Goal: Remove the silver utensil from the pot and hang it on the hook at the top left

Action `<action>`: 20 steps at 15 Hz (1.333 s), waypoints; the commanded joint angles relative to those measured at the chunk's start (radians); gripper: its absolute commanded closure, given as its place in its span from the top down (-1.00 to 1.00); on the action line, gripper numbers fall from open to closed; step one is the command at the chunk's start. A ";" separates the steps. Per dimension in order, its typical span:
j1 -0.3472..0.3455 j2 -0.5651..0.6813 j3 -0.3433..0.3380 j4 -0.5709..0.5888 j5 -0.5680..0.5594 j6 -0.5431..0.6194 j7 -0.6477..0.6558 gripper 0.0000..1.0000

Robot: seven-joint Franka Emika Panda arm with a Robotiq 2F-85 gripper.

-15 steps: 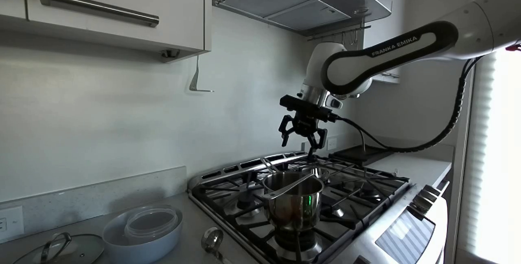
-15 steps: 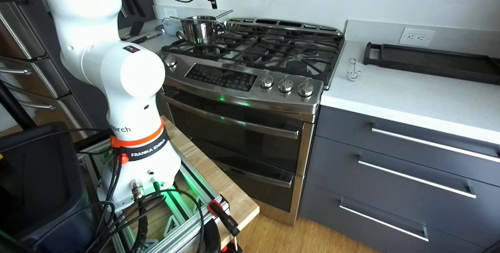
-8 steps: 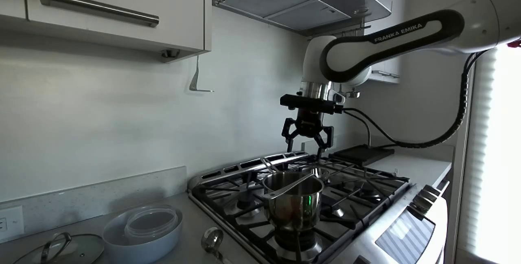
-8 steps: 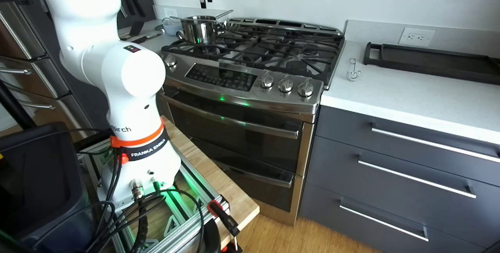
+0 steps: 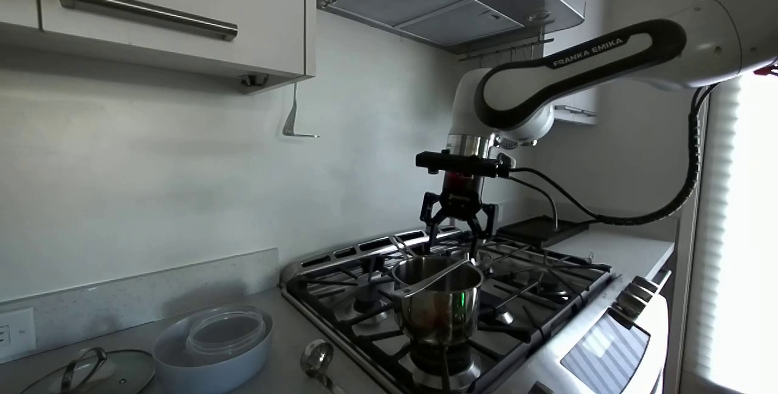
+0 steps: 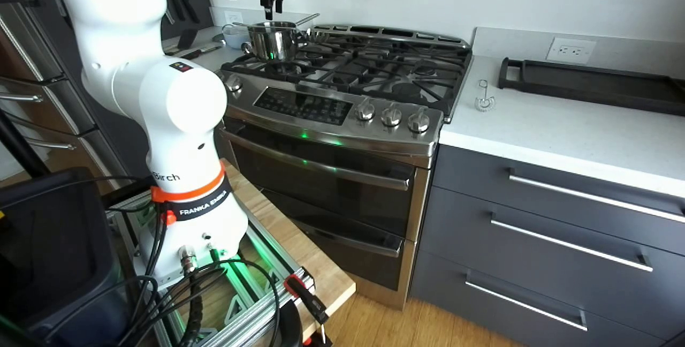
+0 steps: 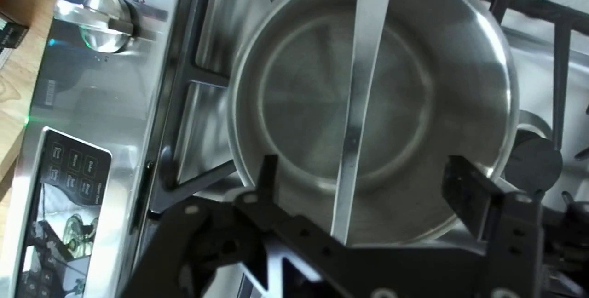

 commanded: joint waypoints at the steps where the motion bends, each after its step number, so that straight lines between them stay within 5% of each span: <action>1: -0.001 -0.006 -0.001 -0.044 0.045 0.035 -0.009 0.47; 4: -0.002 0.004 -0.002 -0.053 0.057 0.035 -0.014 0.87; 8: -0.002 0.023 -0.003 -0.052 0.072 0.058 -0.020 1.00; 12: -0.002 0.035 -0.005 -0.053 0.087 0.071 -0.021 0.12; 17: -0.004 0.050 -0.011 -0.052 0.091 0.063 -0.016 -0.65; 20: -0.005 0.054 -0.012 -0.050 0.093 0.063 -0.012 -0.94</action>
